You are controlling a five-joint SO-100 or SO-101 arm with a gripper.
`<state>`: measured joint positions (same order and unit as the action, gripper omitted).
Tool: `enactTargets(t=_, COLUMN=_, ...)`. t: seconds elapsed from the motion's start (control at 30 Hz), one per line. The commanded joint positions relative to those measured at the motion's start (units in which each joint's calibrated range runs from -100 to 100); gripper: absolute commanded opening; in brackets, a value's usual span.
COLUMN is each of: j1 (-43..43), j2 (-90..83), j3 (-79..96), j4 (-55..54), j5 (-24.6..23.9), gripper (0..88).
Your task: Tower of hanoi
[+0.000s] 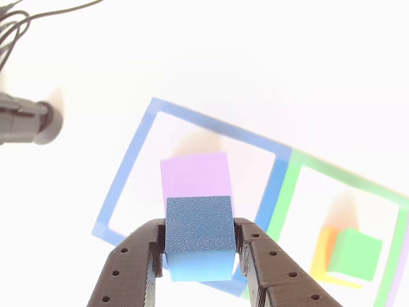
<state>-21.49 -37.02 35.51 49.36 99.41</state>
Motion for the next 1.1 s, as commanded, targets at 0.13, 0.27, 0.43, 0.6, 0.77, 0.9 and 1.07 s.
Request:
enactTargets(t=0.13, j1=-1.81, j2=4.92, j3=21.58, j4=-41.18, j5=0.59, gripper=4.2)
enactTargets(t=0.27, j1=-1.62, j2=9.2, j3=27.95, j4=-55.59, j5=0.59, gripper=4.0)
enactTargets(t=0.43, j1=-1.33, j2=16.63, j3=30.58, j4=-68.06, j5=0.59, gripper=4.0)
enactTargets(t=0.6, j1=-1.23, j2=24.06, j3=30.67, j4=-76.97, j5=0.59, gripper=4.0)
enactTargets(t=0.77, j1=-1.04, j2=31.65, j3=30.58, j4=-85.71, j5=0.59, gripper=4.0)
enactTargets(t=0.9, j1=-0.85, j2=35.77, j3=30.67, j4=-90.09, j5=0.59, gripper=4.0)
enactTargets(t=1.07, j1=-0.27, j2=40.13, j3=30.58, j4=-94.7, j5=0.59, gripper=4.0)
